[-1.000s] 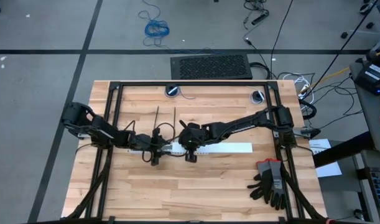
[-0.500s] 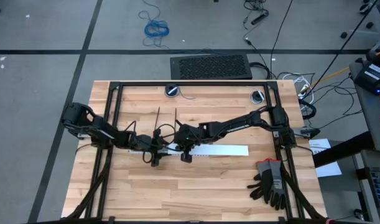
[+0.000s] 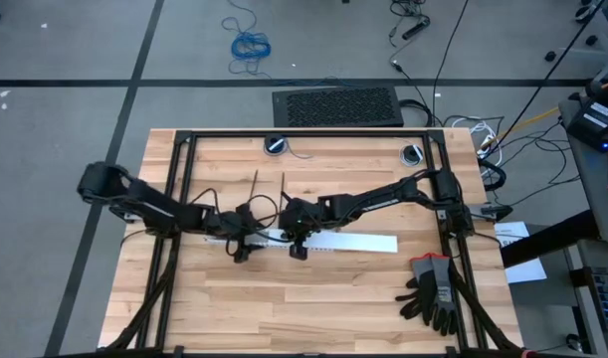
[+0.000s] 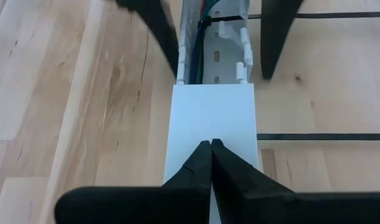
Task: Ziptie cables
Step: Close the white cable duct
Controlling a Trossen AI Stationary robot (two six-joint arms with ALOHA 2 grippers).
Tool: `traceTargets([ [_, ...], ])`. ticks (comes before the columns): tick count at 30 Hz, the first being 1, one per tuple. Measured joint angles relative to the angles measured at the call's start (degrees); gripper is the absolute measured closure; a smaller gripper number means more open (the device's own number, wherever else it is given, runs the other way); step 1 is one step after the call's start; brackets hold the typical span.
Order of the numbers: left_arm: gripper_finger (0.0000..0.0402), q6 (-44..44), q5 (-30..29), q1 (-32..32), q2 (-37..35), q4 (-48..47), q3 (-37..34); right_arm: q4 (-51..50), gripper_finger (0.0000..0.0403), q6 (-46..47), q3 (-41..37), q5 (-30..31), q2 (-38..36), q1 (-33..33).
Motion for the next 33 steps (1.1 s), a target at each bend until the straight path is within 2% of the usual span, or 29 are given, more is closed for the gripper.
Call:
traceTargets([
  [5,0.0064,-0.03,-2.68,-0.04,-9.90,-14.22,-0.04,-0.55,0.0403,0.00,0.00,0.03,-0.04,0.00],
  [8,0.0064,0.50,-3.66,-0.33,-14.21,-16.03,-0.73,-0.60,0.0403,-0.02,-0.02,0.04,-0.04,0.02],
  [12,0.0064,3.77,-5.13,-1.03,-16.17,-10.83,-3.51,-0.63,0.0403,-0.44,-0.02,0.05,-0.04,0.07],
  [20,0.0064,4.84,-4.76,-1.03,-15.14,7.89,-11.65,-0.63,0.0403,-0.50,-0.02,-0.54,-0.04,0.04],
  [25,0.0064,4.86,-4.54,-0.99,-14.02,11.96,-12.07,-0.65,0.0403,-0.67,-0.02,-0.72,-0.04,0.04],
  [33,0.0064,5.50,-4.36,-0.98,-6.97,20.06,-12.02,-0.67,0.0403,-1.05,-0.02,-0.87,-0.04,0.04],
])
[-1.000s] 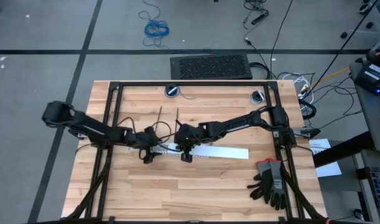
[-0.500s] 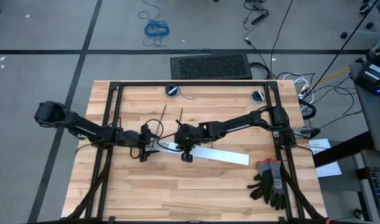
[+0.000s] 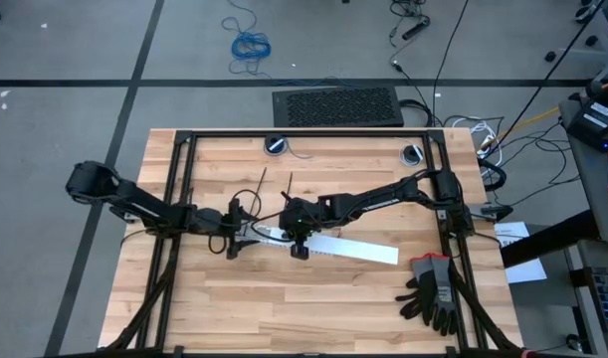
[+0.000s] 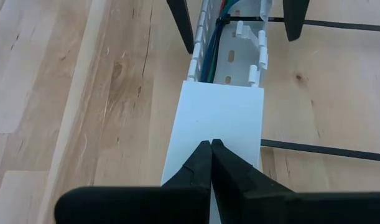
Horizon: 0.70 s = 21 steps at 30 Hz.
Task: Ziptie cables
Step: Close the white cable duct
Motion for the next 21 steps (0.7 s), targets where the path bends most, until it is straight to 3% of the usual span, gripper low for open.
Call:
traceTargets([
  [9,0.0070,0.56,0.07,0.00,9.83,6.01,1.95,0.00,0.0403,-0.24,0.00,-0.13,-0.02,0.02],
  [21,0.0165,0.59,0.88,-0.04,14.60,10.44,2.07,-0.49,0.0403,-0.25,0.00,-0.33,-0.07,0.02],
])
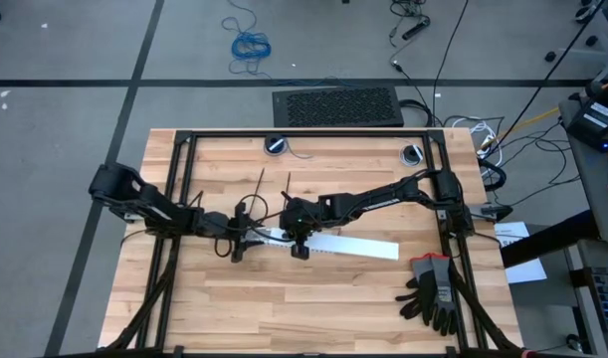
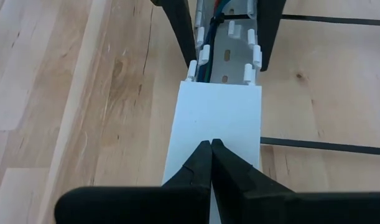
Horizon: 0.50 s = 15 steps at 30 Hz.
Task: Ziptie cables
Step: Close the white cable duct
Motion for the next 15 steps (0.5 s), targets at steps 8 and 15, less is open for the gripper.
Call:
traceTargets([
  [8,0.0168,-2.81,0.13,-0.44,5.17,6.18,-0.06,-0.06,0.0403,-1.79,-0.07,-2.35,-0.26,-0.08],
  [15,0.0168,-3.50,1.12,-1.77,8.88,7.14,2.59,0.50,0.0403,-1.90,0.02,-4.04,-0.20,-0.78],
])
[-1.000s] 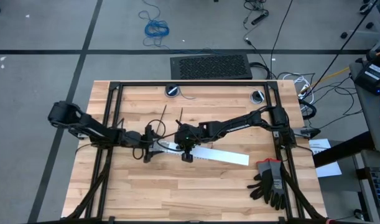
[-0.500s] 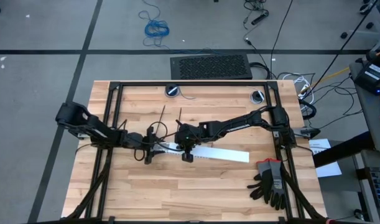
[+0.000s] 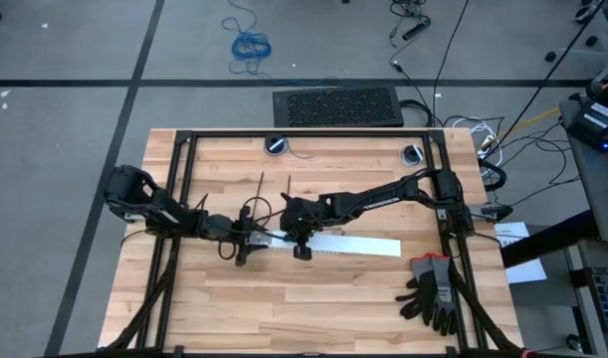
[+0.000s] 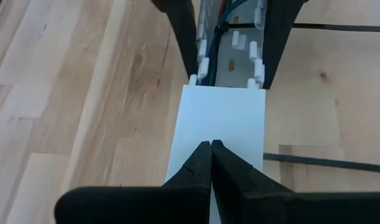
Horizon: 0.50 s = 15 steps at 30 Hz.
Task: Ziptie cables
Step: Close the white cable duct
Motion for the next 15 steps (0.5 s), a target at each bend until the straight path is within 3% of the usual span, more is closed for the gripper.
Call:
traceTargets([
  [15,0.0169,-1.03,-0.14,-3.11,1.74,-2.03,3.82,6.18,0.0403,0.20,0.11,-2.28,3.12,-0.45],
])
